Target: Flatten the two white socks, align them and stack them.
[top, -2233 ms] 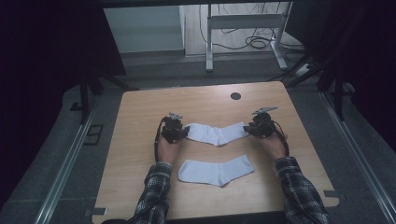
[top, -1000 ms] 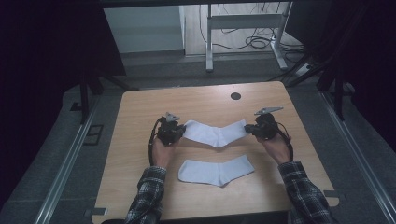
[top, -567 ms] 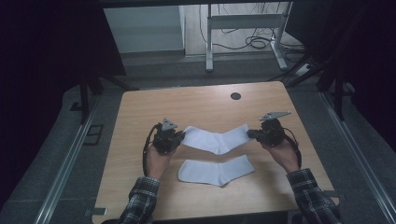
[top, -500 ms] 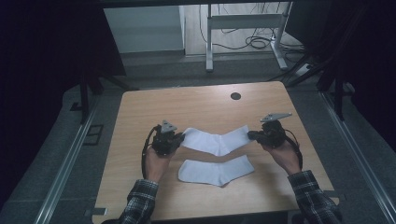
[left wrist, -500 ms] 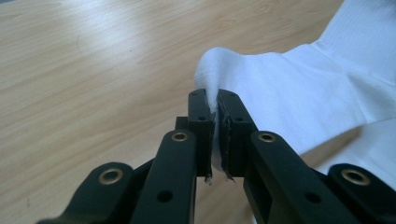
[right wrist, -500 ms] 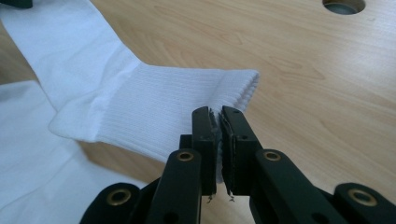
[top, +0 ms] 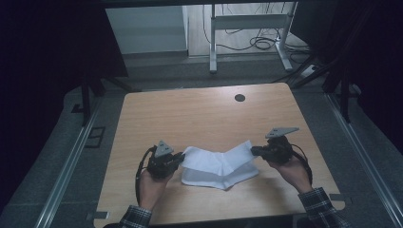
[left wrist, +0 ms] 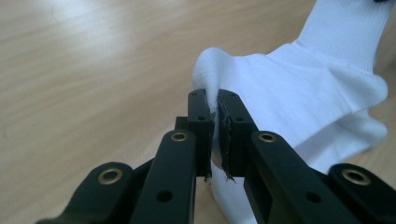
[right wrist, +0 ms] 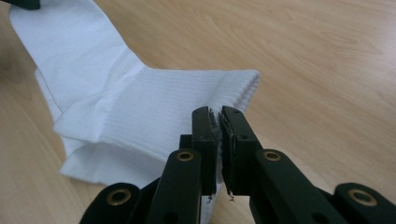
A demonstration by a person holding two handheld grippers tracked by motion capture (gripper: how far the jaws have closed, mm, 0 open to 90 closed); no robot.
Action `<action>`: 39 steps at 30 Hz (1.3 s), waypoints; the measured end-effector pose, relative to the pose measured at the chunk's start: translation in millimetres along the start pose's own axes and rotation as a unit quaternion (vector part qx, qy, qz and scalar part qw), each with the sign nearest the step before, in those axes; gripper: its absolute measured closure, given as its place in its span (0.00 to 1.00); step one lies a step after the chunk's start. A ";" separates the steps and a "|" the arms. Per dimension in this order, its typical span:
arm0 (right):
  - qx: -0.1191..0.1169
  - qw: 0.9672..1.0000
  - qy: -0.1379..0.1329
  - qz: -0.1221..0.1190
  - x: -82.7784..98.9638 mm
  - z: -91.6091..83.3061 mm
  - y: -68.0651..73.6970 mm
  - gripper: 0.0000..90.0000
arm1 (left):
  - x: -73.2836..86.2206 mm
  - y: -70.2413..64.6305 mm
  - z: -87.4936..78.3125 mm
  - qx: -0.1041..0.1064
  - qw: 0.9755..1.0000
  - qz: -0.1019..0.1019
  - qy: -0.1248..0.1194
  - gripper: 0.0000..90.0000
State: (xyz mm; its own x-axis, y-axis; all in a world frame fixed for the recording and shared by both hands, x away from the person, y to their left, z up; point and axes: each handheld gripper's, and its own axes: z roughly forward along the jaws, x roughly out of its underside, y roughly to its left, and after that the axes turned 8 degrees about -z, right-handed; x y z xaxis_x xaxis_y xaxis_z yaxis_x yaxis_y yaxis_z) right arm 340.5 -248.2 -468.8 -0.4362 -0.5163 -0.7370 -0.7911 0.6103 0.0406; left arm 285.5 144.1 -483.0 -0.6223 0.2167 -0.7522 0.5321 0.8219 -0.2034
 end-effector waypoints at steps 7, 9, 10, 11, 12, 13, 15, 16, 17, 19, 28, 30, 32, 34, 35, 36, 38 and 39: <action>-0.013 1.000 0.013 -0.005 9.6 -1.0 10.1 0.93 | 20.3 -8.5 -4.1 0.010 1.000 -0.001 0.010 0.93; -0.016 1.000 0.019 -0.007 12.7 0.2 11.8 0.93 | 24.3 -11.1 -4.1 0.011 1.000 0.001 0.011 0.93; -0.016 1.000 0.019 -0.007 12.7 0.2 11.8 0.93 | 24.3 -11.1 -4.1 0.011 1.000 0.001 0.011 0.93; -0.016 1.000 0.021 -0.007 13.9 1.0 12.2 0.93 | 26.9 -13.1 -3.1 0.012 1.000 0.000 0.013 0.93; -0.017 0.999 0.031 -0.004 17.5 4.1 12.8 0.93 | 28.7 -14.4 -2.1 0.014 1.000 0.001 0.016 0.93; -0.017 0.999 0.035 -0.004 19.2 5.5 12.5 0.93 | 31.8 -17.9 0.2 0.007 1.000 0.009 0.020 0.93; -0.017 0.999 0.042 -0.004 22.3 8.4 12.5 0.93 | 34.3 -20.3 3.2 -0.008 0.999 0.020 0.024 0.92; -0.017 0.999 0.042 -0.004 22.3 8.4 12.5 0.93 | 34.3 -20.3 3.2 -0.008 0.999 0.020 0.024 0.92; -0.012 0.999 0.052 -0.005 24.7 11.0 12.9 0.93 | 36.6 -20.6 6.6 -0.016 0.999 0.024 0.031 0.92; -0.013 0.998 0.059 -0.005 27.4 13.5 13.2 0.93 | 39.4 -20.5 9.8 -0.020 0.999 0.025 0.037 0.91; 0.007 0.997 0.078 -0.010 34.0 13.1 14.6 0.73 | 41.0 -18.8 9.5 -0.061 0.997 0.023 0.041 0.55; 0.017 0.998 0.066 -0.010 31.2 9.5 13.4 0.69 | 35.3 -14.3 4.2 -0.059 0.998 0.009 0.021 0.52; 0.026 0.998 0.054 -0.010 28.6 9.0 12.4 0.66 | 32.2 -9.8 3.5 -0.051 0.999 -0.004 0.016 0.52; 0.029 0.998 0.048 -0.011 27.1 11.8 12.6 0.64 | 32.8 -7.7 7.3 -0.047 0.999 -0.010 0.019 0.52; 0.031 0.998 0.048 -0.012 26.9 13.8 13.2 0.64 | 33.8 -6.9 10.2 -0.045 0.999 -0.010 0.024 0.55; 0.031 0.998 0.050 -0.014 26.9 16.2 13.9 0.64 | 34.6 -6.3 12.7 -0.042 0.999 -0.013 0.025 0.55; 0.030 0.998 0.053 -0.015 27.1 18.0 14.4 0.64 | 35.4 -5.8 15.9 -0.040 0.999 -0.015 0.030 0.55; 0.036 0.997 0.063 -0.020 29.0 22.7 15.6 0.64 | 35.6 -5.3 20.1 -0.044 0.998 -0.012 0.034 0.57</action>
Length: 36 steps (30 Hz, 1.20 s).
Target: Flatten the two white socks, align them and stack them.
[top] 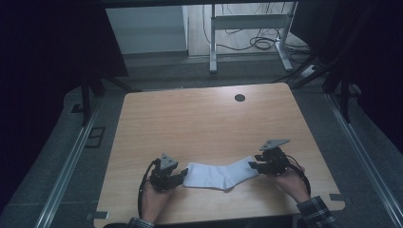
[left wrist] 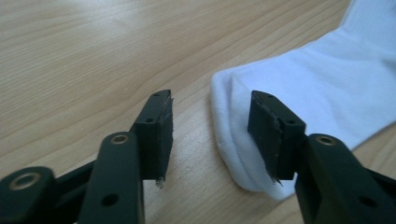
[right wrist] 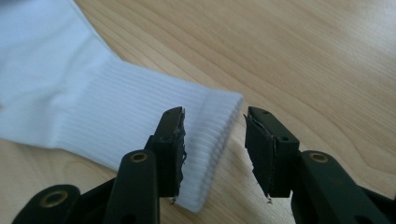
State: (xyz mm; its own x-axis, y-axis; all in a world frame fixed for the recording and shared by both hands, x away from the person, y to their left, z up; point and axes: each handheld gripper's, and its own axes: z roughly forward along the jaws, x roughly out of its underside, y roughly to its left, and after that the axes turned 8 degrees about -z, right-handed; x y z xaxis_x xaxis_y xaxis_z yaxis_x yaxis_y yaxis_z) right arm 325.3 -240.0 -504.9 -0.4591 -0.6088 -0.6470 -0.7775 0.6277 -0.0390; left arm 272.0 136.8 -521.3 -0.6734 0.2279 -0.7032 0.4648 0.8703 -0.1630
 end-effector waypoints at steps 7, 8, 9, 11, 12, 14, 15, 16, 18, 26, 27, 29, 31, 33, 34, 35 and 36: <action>-0.006 1.000 0.015 0.011 8.4 9.2 -2.8 0.64 | -0.7 5.1 -2.8 -0.001 1.000 -0.014 -0.018 0.61; -0.007 1.000 0.015 0.010 8.8 9.7 -2.7 0.64 | -2.2 5.0 -8.0 0.005 0.999 -0.021 -0.030 0.61; -0.007 1.000 0.015 0.010 8.9 10.0 -2.5 0.64 | -3.9 5.1 -12.7 0.014 0.999 -0.025 -0.042 0.61; -0.009 1.000 0.015 0.009 8.9 10.4 -2.4 0.64 | -5.1 4.5 -18.0 0.036 0.997 -0.029 -0.056 0.60; -0.009 1.000 0.015 0.009 8.8 10.6 -2.4 0.64 | -5.0 3.3 -16.8 0.040 0.998 -0.028 -0.050 0.60; -0.010 1.000 0.015 0.010 8.9 11.0 -2.3 0.64 | -2.5 0.6 -9.4 0.042 0.998 -0.021 -0.032 0.59; -0.011 1.000 0.015 0.011 9.0 11.0 -2.3 0.64 | -2.5 0.6 -9.4 0.042 0.998 -0.021 -0.032 0.59; -0.012 1.000 0.015 0.011 9.3 11.1 -2.7 0.64 | -1.2 -0.7 -4.2 0.040 0.999 -0.017 -0.021 0.59; -0.013 1.000 0.015 0.014 9.6 11.2 -3.2 0.64 | 0.6 -3.1 7.8 0.016 1.000 -0.001 0.003 0.59; -0.030 0.999 0.012 0.028 12.5 12.9 -6.8 0.69 | 5.6 7.6 15.7 0.018 0.999 -0.019 0.021 0.68; -0.030 0.999 0.012 0.028 12.5 12.9 -6.8 0.69 | 5.6 7.6 15.7 0.018 0.999 -0.019 0.021 0.72; -0.052 0.998 0.009 0.044 13.4 13.3 -7.5 0.82 | 5.7 5.9 16.7 0.040 0.999 -0.019 0.024 0.84; -0.055 0.997 0.010 0.047 12.9 13.2 -7.4 0.85 | 5.2 5.8 16.9 0.042 0.999 -0.017 0.025 0.89; -0.047 0.998 0.014 0.041 10.6 12.6 -4.5 0.89 | 4.1 7.2 16.8 0.050 0.998 -0.027 0.028 0.91; -0.046 0.998 0.013 0.039 10.0 12.2 -3.8 0.89 | 3.9 7.8 16.8 0.053 0.998 -0.032 0.027 0.92; -0.046 0.998 0.013 0.039 10.0 12.2 -3.8 0.89 | 3.9 7.8 16.8 0.053 0.998 -0.032 0.027 0.92; -0.039 0.999 0.012 0.033 8.6 10.9 -2.6 0.90 | 1.5 8.9 16.0 0.055 0.998 -0.032 0.028 0.92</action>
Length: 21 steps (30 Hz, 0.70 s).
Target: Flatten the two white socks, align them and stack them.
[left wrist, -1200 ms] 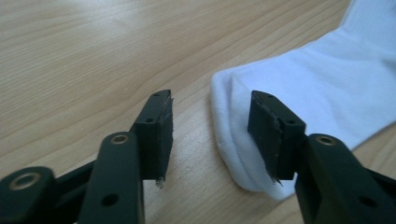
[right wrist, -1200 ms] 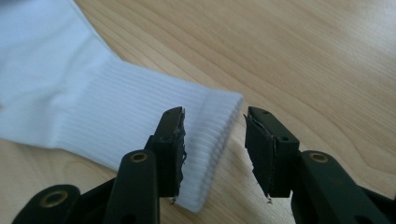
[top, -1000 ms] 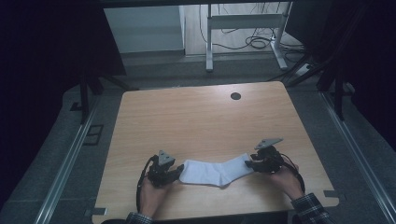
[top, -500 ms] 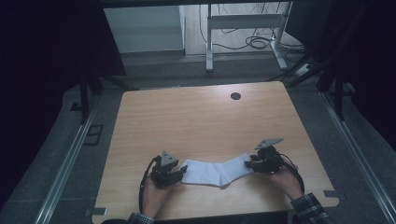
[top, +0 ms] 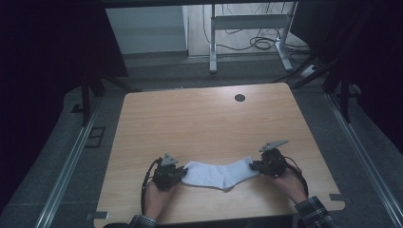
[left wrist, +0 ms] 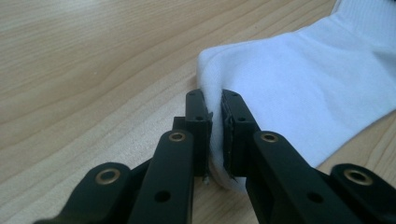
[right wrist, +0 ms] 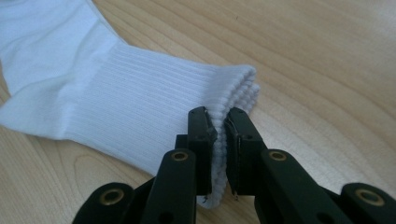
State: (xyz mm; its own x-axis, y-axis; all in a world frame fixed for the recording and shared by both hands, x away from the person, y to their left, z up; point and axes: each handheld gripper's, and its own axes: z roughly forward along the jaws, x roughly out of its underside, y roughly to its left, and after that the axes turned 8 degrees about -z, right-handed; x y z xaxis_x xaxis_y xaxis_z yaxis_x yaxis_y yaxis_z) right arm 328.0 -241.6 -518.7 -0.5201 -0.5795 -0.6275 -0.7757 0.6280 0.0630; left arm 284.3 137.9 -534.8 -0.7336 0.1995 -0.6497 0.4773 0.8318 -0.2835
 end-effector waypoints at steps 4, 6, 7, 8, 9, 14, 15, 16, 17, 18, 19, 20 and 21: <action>0.009 1.000 -0.014 -0.007 -8.2 -5.1 -0.6 0.90 | -12.1 0.8 -5.7 -0.008 1.000 0.014 -0.008 0.92; 0.011 1.000 -0.017 -0.007 -11.2 -6.4 -1.3 0.90 | -16.1 1.2 -7.3 -0.011 1.000 0.018 -0.011 0.92; 0.012 1.000 -0.020 -0.008 -14.2 -7.6 -2.3 0.90 | -20.5 2.0 -8.8 -0.012 1.000 0.020 -0.014 0.92; 0.015 1.000 -0.026 -0.007 -20.4 -9.5 -4.4 0.90 | -29.8 4.3 -11.2 -0.014 0.999 0.022 -0.020 0.92; 0.015 1.000 -0.026 -0.007 -20.4 -9.5 -4.4 0.90 | -29.8 4.3 -11.2 -0.014 0.999 0.022 -0.020 0.92; 0.030 0.999 -0.042 -0.004 -44.6 -9.8 -16.9 0.90 | -58.2 14.1 -9.8 -0.034 0.998 0.034 -0.028 0.92; 0.034 0.999 -0.041 -0.005 -49.2 -8.5 -19.3 0.90 | -62.2 16.5 -8.3 -0.036 0.998 0.031 -0.029 0.92; 0.040 0.998 -0.040 -0.006 -53.7 -6.7 -21.8 0.90 | -65.9 19.0 -6.3 -0.038 0.998 0.029 -0.029 0.92; 0.044 0.998 -0.039 -0.005 -58.0 -4.6 -24.3 0.90 | -69.2 21.5 -3.5 -0.042 0.998 0.027 -0.029 0.92; 0.048 0.998 -0.040 -0.006 -61.9 -2.1 -27.1 0.90 | -72.2 24.0 -0.2 -0.045 0.998 0.027 -0.026 0.92; 0.052 0.998 -0.038 -0.004 -65.4 0.5 -29.6 0.90 | -74.8 26.5 3.6 -0.049 0.998 0.027 -0.024 0.92; 0.055 0.998 -0.038 -0.002 -68.4 3.7 -32.4 0.90 | -77.0 28.8 7.8 -0.055 0.998 0.026 -0.022 0.91; 0.056 0.998 -0.038 0.002 -70.9 7.0 -34.7 0.90 | -78.7 31.2 12.1 -0.060 0.998 0.025 -0.019 0.91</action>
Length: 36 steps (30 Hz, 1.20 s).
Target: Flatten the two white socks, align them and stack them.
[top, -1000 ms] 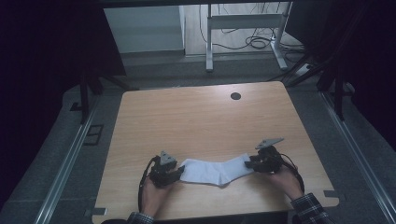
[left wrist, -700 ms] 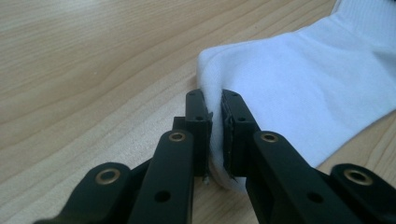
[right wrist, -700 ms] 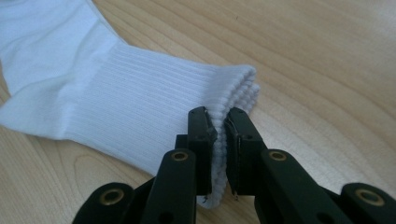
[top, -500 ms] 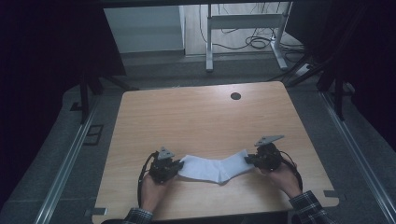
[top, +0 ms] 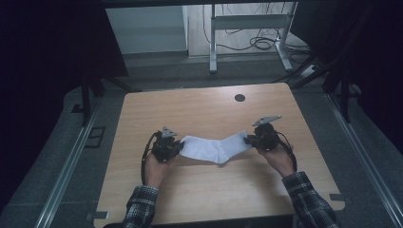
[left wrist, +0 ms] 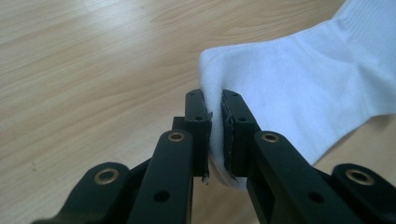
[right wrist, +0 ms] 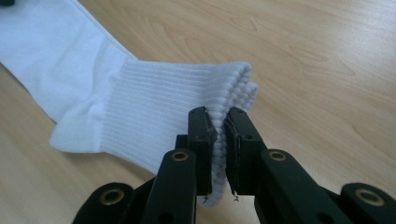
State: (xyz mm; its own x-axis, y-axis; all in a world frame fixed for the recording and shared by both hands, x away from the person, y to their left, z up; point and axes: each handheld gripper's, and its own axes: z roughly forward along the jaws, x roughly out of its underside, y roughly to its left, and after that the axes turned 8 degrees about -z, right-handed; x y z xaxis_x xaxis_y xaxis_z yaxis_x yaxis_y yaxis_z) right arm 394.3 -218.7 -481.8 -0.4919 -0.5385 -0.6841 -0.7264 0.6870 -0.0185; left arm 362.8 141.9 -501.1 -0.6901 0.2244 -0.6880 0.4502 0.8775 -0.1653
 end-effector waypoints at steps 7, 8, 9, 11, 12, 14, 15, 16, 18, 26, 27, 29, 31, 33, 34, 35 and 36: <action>0.012 1.000 0.013 0.004 -3.4 28.4 -8.2 0.89 | -0.6 11.0 29.1 -0.026 0.999 0.001 0.027 0.91; 0.012 1.000 0.013 0.004 -3.4 28.4 -8.2 0.89 | -0.6 11.0 29.1 -0.026 0.999 0.001 0.027 0.91; 0.017 1.000 0.017 0.002 -1.1 35.6 -9.9 0.89 | 1.6 12.5 34.3 -0.030 0.999 0.000 0.031 0.91; 0.019 1.000 0.019 0.001 2.0 41.2 -11.4 0.88 | 3.6 14.0 36.8 -0.029 0.999 -0.005 0.027 0.90; 0.019 1.000 0.021 0.002 3.8 44.0 -12.0 0.87 | 4.0 14.8 37.1 -0.027 0.999 -0.011 0.023 0.90; 0.019 1.000 0.023 0.003 5.7 46.6 -12.6 0.86 | 4.2 15.3 37.4 -0.026 0.999 -0.012 0.022 0.90; 0.018 1.000 0.018 0.007 8.7 49.0 -14.0 0.84 | 4.3 15.5 38.0 -0.028 0.999 -0.013 0.019 0.88; 0.018 1.000 0.018 0.007 8.7 49.0 -14.0 0.84 | 4.3 15.5 38.0 -0.028 0.999 -0.013 0.019 0.85; 0.018 1.000 0.017 0.013 9.2 48.7 -15.5 0.80 | 3.7 15.7 37.5 -0.038 0.999 -0.011 0.019 0.78; 0.025 1.000 0.007 0.002 5.7 38.3 -14.2 0.63 | -0.8 17.0 25.4 -0.036 0.999 -0.031 -0.015 0.54; 0.024 1.000 0.004 0.002 5.5 37.0 -13.9 0.60 | -1.2 16.3 23.3 -0.032 0.999 -0.030 -0.019 0.54; 0.020 1.000 -0.005 -0.002 5.3 31.9 -12.9 0.51 | -2.7 13.3 17.2 -0.020 0.999 -0.030 -0.027 0.45; 0.016 1.000 -0.012 -0.008 5.6 27.9 -11.2 0.46 | -3.3 10.9 12.3 -0.011 0.999 -0.026 -0.034 0.41; 0.010 1.000 -0.018 -0.011 5.6 23.3 -9.1 0.42 | -4.0 9.0 8.0 -0.001 0.999 -0.023 -0.036 0.36; 0.008 1.000 -0.019 -0.014 5.5 20.8 -8.2 0.41 | -4.4 7.9 6.2 0.005 0.999 -0.022 -0.036 0.34; 0.005 1.000 -0.021 -0.017 5.4 18.3 -7.3 0.40 | -4.4 6.6 4.4 0.009 0.999 -0.021 -0.036 0.32; 0.004 1.000 -0.024 -0.018 5.4 16.1 -6.2 0.39 | -4.4 6.6 4.4 0.009 0.999 -0.021 -0.036 0.31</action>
State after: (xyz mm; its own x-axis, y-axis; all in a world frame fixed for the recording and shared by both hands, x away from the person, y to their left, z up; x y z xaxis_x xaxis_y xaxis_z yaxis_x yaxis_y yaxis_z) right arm 403.9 -218.0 -497.1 -0.4421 -0.5388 -0.7171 -0.7392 0.6717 -0.0489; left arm 371.3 144.8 -502.2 -0.6673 0.1556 -0.7284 0.4318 0.8776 -0.2081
